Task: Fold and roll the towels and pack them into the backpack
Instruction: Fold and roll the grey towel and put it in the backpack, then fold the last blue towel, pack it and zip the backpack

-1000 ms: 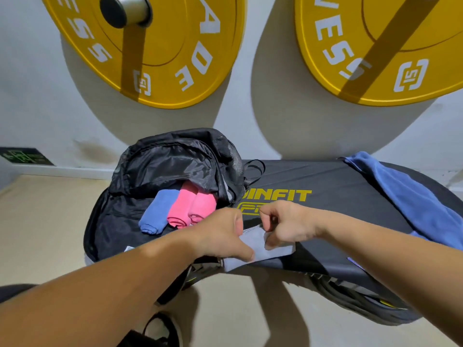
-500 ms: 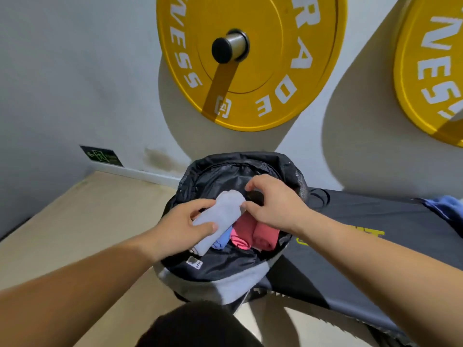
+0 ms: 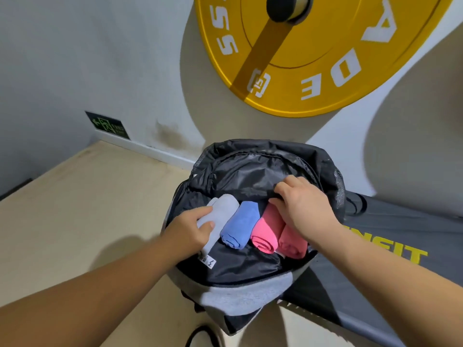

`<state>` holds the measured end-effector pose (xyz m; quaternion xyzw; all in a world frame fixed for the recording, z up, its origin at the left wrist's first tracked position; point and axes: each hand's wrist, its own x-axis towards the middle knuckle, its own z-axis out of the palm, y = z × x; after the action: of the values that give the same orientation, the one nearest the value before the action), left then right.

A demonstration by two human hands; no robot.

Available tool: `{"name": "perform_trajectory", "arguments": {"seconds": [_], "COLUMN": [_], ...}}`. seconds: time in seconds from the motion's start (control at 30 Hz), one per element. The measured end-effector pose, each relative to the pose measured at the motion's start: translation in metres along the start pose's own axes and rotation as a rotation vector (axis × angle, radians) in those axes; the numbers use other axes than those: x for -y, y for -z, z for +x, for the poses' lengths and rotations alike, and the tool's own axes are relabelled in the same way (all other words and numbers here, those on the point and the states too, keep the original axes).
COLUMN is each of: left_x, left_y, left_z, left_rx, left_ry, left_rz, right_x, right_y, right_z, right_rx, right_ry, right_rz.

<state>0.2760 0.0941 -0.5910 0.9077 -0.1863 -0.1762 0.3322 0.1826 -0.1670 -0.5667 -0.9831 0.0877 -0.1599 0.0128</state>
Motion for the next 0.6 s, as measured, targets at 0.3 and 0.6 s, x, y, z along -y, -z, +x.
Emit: {"name": "perform_trajectory", "arguments": {"seconds": [0.3, 0.6], "left_x": [-0.020, -0.163], "left_y": [-0.011, -0.035], "left_z": [0.017, -0.050], "left_rx": [0.020, -0.019], "left_ry": [0.138, -0.299], "left_rz": [0.082, 0.071], "right_x": [0.004, -0.051], "right_y": [0.005, 0.066], "right_z": [-0.006, -0.051], "right_rx": [-0.062, -0.019], "right_ry": [-0.032, -0.147], "right_rz": [0.095, 0.100]}}
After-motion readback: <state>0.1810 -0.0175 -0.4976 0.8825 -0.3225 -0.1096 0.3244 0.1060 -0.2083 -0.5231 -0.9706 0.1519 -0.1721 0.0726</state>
